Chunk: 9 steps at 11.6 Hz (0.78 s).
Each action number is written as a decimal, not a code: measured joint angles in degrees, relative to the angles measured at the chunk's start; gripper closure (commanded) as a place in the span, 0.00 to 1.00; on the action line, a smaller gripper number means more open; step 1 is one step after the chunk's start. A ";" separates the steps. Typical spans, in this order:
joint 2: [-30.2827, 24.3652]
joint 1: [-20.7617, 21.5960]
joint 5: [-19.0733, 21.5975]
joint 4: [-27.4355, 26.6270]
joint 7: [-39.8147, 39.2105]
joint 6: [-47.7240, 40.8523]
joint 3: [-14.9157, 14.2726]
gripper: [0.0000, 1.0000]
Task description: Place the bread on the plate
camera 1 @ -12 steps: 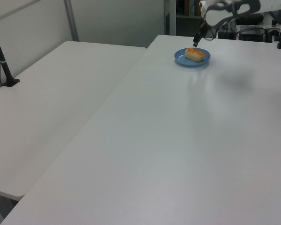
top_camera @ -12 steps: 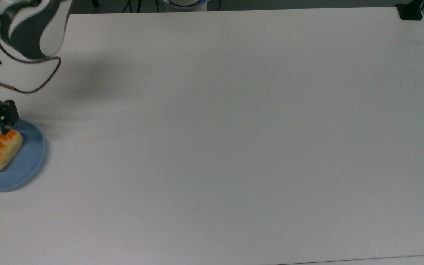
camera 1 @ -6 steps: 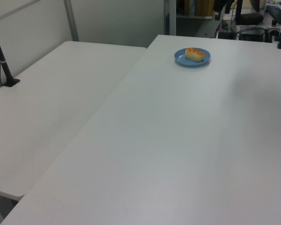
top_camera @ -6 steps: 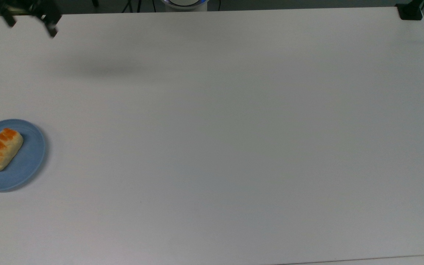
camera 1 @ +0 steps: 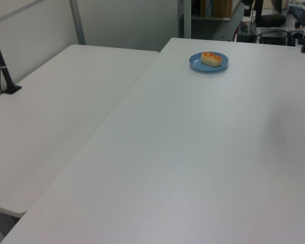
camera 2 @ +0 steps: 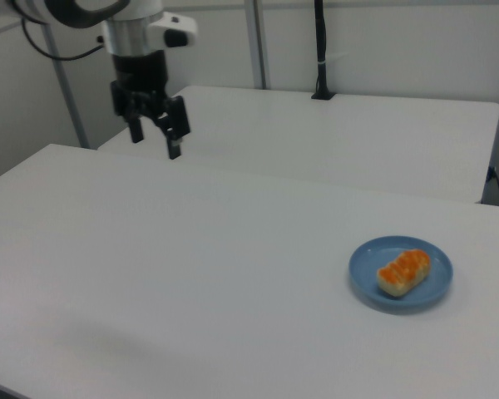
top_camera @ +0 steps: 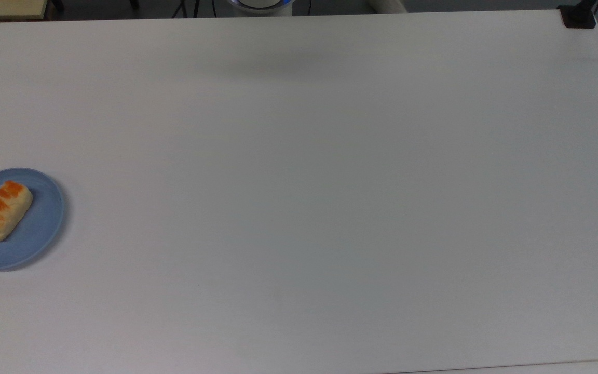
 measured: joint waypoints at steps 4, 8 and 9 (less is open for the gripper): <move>0.69 5.92 -0.05 -4.79 0.94 9.71 0.19 0.00; 2.63 6.14 -0.06 -5.37 0.77 14.26 0.20 0.00; 2.62 6.14 -0.05 -5.35 0.72 14.26 0.20 0.00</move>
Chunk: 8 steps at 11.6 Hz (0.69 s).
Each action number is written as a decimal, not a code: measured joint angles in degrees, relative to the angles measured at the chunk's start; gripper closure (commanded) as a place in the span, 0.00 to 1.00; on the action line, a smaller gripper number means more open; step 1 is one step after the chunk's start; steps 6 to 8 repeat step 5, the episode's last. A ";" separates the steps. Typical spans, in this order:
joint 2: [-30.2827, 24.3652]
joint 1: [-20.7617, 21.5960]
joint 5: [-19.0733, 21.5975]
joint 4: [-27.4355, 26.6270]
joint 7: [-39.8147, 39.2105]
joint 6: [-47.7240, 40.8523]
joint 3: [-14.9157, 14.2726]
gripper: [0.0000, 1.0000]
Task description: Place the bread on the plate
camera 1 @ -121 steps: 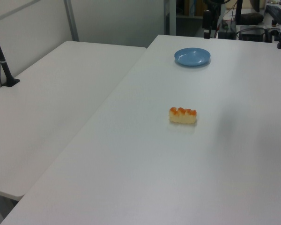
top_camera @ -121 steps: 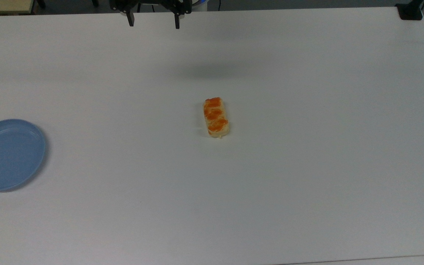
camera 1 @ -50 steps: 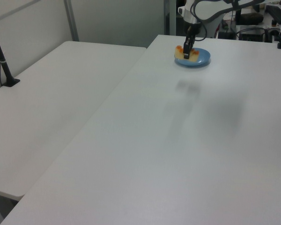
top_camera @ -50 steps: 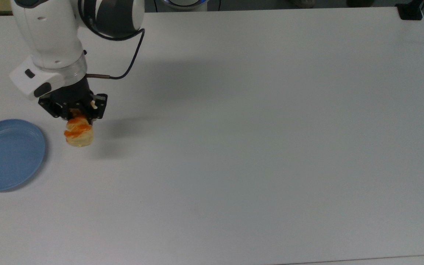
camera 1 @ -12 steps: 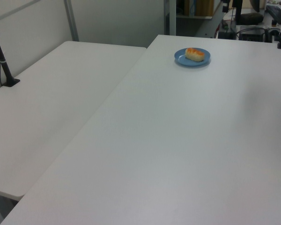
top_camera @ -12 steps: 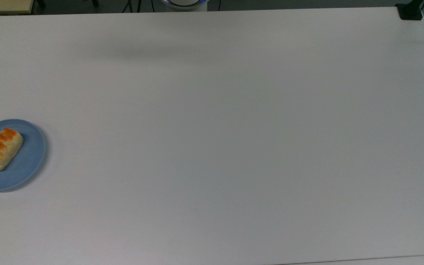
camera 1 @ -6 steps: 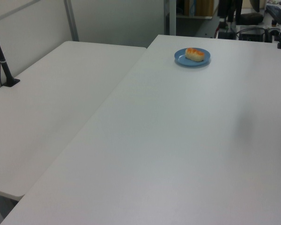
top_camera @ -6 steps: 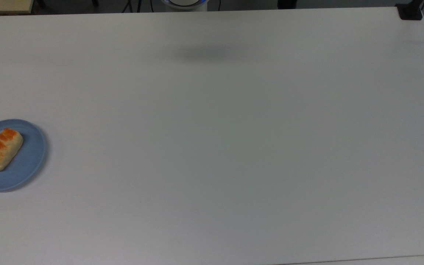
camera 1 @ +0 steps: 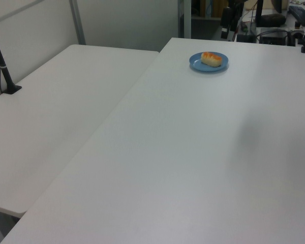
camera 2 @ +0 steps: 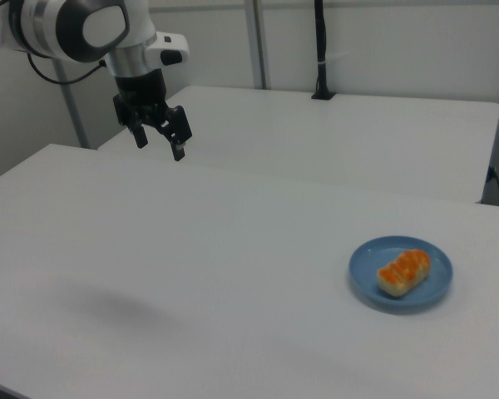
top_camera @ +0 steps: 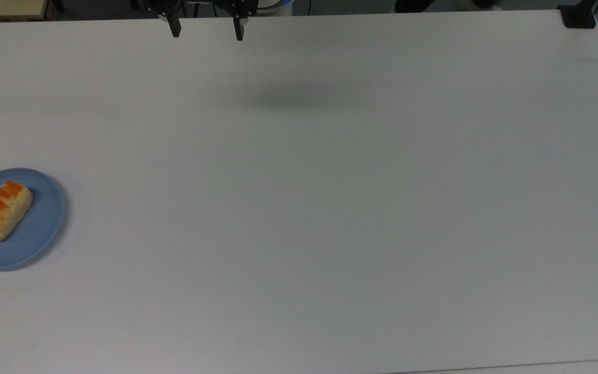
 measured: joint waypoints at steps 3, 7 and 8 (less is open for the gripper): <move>-0.31 -0.03 0.00 0.10 0.00 0.00 -0.04 0.00; -0.47 -0.08 0.00 0.11 0.00 0.00 -0.23 0.00; -0.47 -0.08 0.00 0.11 0.00 0.00 -0.23 0.00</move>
